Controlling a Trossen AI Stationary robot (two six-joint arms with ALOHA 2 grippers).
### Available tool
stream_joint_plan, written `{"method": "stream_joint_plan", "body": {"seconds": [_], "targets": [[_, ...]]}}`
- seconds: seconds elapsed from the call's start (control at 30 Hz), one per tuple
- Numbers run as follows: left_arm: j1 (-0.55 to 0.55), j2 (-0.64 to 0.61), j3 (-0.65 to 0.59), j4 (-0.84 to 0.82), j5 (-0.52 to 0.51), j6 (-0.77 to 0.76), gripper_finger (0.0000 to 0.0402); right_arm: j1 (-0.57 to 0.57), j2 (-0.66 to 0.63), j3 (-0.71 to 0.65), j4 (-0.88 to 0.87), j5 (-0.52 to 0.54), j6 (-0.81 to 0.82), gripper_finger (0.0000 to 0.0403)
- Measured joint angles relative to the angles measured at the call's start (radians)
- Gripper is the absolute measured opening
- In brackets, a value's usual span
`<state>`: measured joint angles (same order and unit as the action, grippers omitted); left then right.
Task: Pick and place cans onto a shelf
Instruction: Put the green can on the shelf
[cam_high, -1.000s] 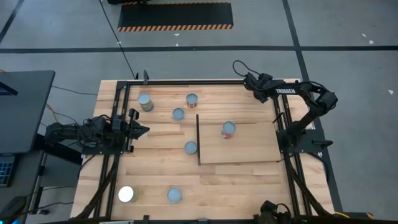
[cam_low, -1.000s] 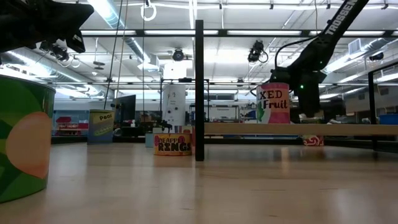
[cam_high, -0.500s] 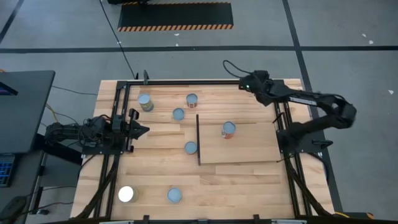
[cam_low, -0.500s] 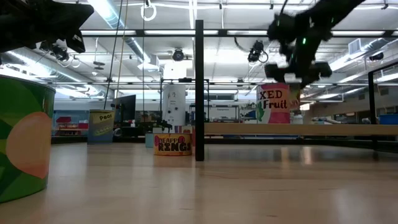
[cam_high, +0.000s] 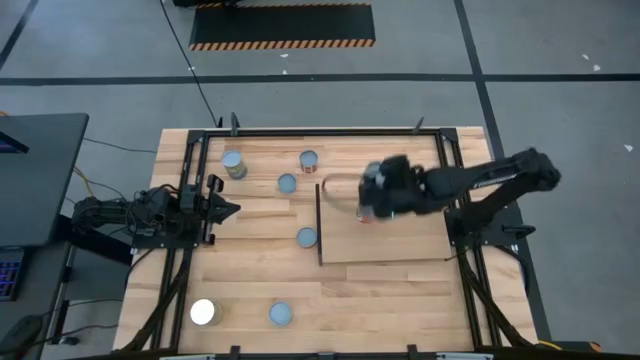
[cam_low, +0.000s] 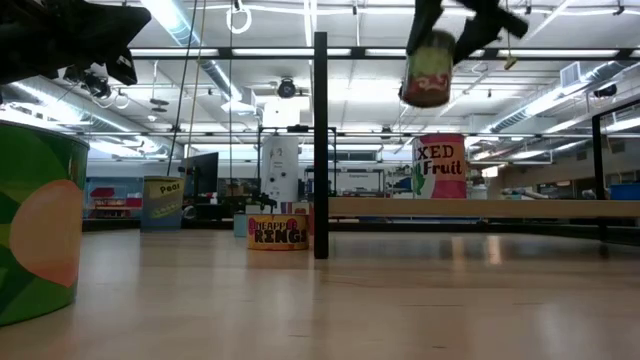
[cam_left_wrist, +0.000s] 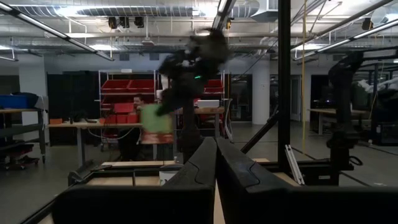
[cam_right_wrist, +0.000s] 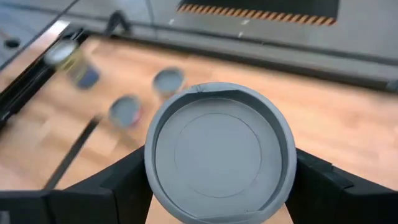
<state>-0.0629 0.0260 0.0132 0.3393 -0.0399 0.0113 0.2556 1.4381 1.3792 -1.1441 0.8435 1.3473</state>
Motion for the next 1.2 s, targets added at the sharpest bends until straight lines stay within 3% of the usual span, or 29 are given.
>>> {"method": "stream_joint_plan", "body": {"seconds": [0.23,0.5,0.83,1.2], "targets": [[0.000,0.000,0.000,0.000,0.000,0.000,0.0011,0.236,0.215,0.091,-0.152,-0.068,0.432,0.0293],[0.000,0.000,0.000,0.000,0.000,0.000,0.0011,0.320,0.369,0.090,-0.356,-0.082,0.775,0.0298],[0.000,0.000,0.000,0.000,0.000,0.000,0.0011,0.324,0.506,0.090,-0.331,-0.090,0.832,0.0301],[0.000,0.000,0.000,0.000,0.000,0.000,0.0011,0.318,0.526,0.089,-0.262,-0.086,0.833,0.0324]]}}
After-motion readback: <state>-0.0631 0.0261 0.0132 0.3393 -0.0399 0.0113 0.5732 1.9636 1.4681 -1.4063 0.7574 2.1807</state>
